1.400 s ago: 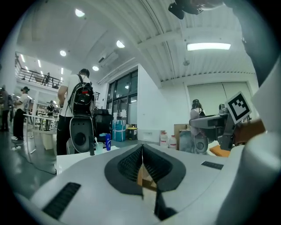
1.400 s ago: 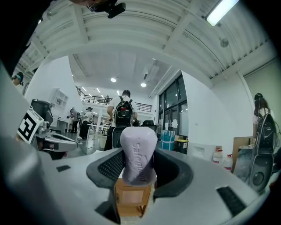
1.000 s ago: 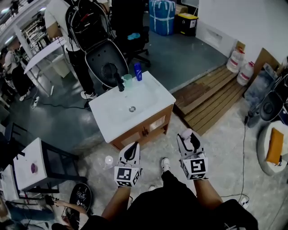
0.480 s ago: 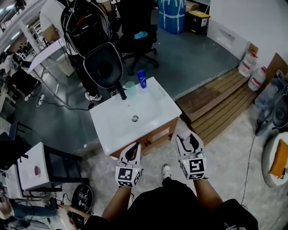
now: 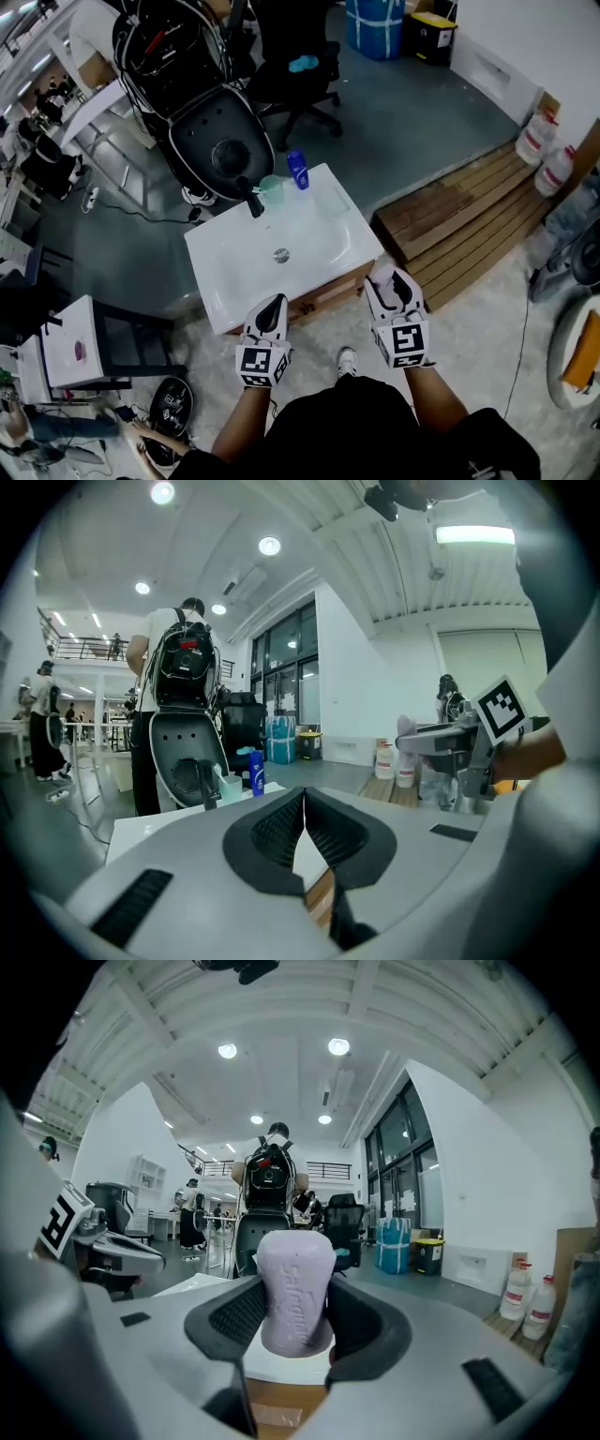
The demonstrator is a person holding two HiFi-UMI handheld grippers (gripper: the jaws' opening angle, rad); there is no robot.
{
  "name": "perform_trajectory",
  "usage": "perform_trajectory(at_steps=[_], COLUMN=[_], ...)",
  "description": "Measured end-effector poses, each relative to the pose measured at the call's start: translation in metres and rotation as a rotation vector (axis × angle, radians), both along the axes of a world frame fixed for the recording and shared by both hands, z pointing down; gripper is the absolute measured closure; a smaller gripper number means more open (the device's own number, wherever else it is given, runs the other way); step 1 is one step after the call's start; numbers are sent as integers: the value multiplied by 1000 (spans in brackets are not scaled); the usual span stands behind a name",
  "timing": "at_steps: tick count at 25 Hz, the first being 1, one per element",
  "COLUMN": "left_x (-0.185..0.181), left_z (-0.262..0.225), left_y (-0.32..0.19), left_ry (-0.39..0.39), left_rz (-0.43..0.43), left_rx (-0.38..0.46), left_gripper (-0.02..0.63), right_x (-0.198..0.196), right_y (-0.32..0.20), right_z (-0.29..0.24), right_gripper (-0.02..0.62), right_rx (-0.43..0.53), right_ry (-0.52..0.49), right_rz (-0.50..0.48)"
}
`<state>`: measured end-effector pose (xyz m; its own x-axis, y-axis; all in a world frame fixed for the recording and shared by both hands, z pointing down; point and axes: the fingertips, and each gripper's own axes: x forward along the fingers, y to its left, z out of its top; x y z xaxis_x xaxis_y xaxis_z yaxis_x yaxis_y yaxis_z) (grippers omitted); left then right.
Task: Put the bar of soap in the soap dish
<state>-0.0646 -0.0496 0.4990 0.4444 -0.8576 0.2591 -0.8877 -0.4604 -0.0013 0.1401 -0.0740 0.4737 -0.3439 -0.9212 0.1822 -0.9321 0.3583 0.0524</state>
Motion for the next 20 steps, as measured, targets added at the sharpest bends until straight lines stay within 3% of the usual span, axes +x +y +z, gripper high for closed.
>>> perform_trajectory(at_steps=[5,12,20], left_x=[-17,-53,-69], left_z=[-1,13,27], left_y=[-23,-43,-88], left_ry=[-41,-27,8], left_rz=[-55,-153,-164], left_rx=[13,-13,-45], left_gripper=[584,584,584], right_x=[-4,-22,-39], right_y=[-25,-55,-113], right_z=[7,23,36], right_gripper=[383,383,383], right_rx=[-1,-30,-75], right_ry=[3,9,43], right_rz=[-46,-72,-63])
